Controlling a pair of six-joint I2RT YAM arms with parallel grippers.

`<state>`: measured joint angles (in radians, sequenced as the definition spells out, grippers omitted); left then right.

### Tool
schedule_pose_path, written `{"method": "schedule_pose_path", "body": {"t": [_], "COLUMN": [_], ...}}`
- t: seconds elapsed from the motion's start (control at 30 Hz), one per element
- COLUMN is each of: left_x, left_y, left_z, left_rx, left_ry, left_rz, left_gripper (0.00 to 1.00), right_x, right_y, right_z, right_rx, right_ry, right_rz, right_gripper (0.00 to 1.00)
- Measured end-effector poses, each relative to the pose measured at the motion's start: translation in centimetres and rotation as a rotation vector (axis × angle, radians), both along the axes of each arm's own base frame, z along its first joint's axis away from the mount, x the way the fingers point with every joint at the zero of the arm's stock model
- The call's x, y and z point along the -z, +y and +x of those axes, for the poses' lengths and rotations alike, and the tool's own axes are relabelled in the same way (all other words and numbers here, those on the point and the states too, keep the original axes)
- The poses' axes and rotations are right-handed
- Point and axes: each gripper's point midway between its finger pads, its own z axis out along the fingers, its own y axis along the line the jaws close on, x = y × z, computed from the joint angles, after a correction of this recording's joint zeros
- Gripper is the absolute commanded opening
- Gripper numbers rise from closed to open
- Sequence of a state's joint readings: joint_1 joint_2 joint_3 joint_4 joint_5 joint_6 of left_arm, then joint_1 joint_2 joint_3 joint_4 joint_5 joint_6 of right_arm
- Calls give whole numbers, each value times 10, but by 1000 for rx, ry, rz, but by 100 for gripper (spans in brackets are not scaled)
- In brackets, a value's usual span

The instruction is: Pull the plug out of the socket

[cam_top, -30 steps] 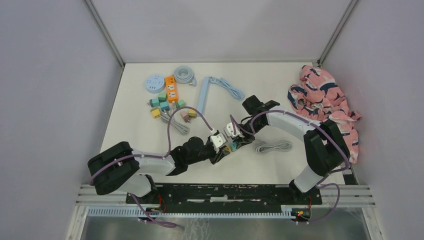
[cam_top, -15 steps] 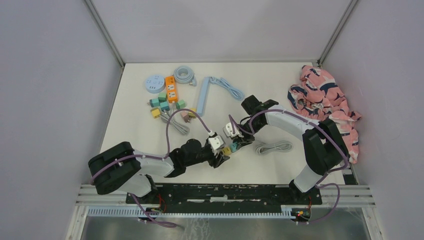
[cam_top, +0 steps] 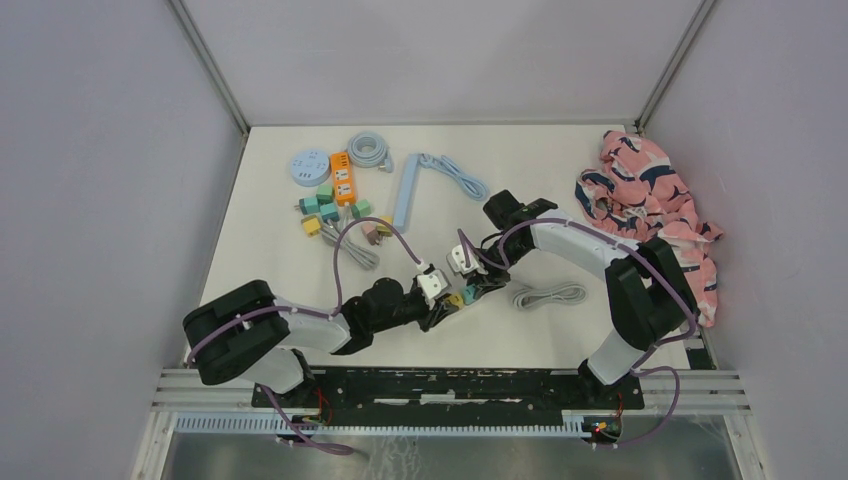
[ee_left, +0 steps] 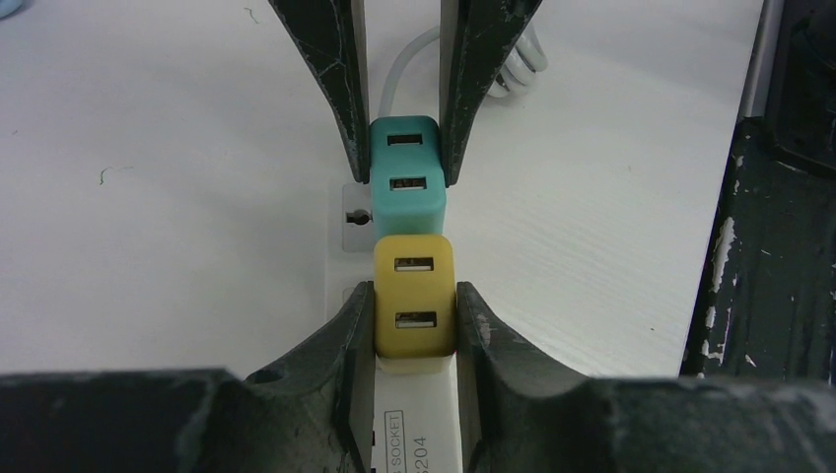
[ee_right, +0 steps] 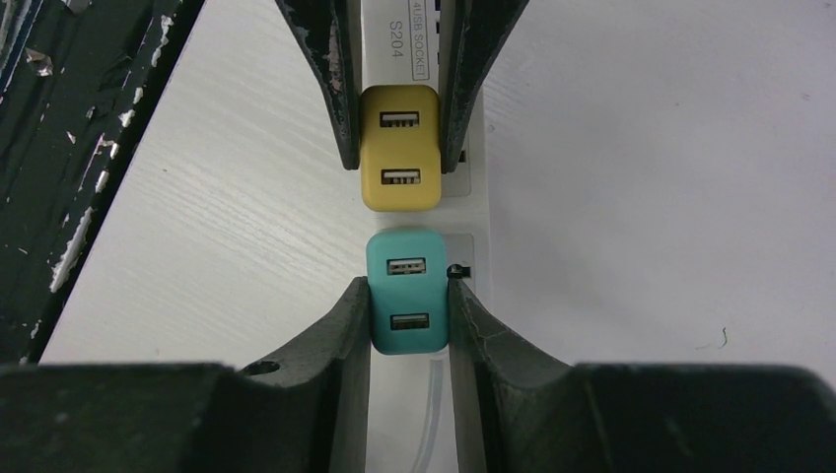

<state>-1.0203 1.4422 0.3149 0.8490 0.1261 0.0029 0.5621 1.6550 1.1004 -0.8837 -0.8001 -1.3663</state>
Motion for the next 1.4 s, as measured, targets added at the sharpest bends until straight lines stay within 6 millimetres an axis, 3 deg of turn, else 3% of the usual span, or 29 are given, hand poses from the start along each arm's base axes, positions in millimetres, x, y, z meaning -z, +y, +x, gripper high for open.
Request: {"method": "schedule_pose_path", "body": {"t": [0.4, 0.6, 0.77, 1.13, 1.4], "left_x": [0, 0, 0, -1, -2], "left_y": [-1, 1, -1, 0, -2], "left_z": [3, 5, 3, 7, 7], "left_rx": [-1, -6, 7, -2, 2], "left_ry": [-12, -13, -2, -6, -5], "left_rz": [-25, -35, -50, -64, -74], "left_gripper": [3, 3, 3, 3, 3], "right_x": [-2, -2, -2, -5, -7], "right_y": [-4, -9, 0, -6, -4], "right_z": [8, 6, -3, 13, 2], "right_rx": [94, 25, -7, 166, 59], "right_ry": [33, 3, -1, 70, 29], "right_rz": [-27, -8, -15, -34, -8], "right_gripper": [0, 0, 0, 0, 0]}}
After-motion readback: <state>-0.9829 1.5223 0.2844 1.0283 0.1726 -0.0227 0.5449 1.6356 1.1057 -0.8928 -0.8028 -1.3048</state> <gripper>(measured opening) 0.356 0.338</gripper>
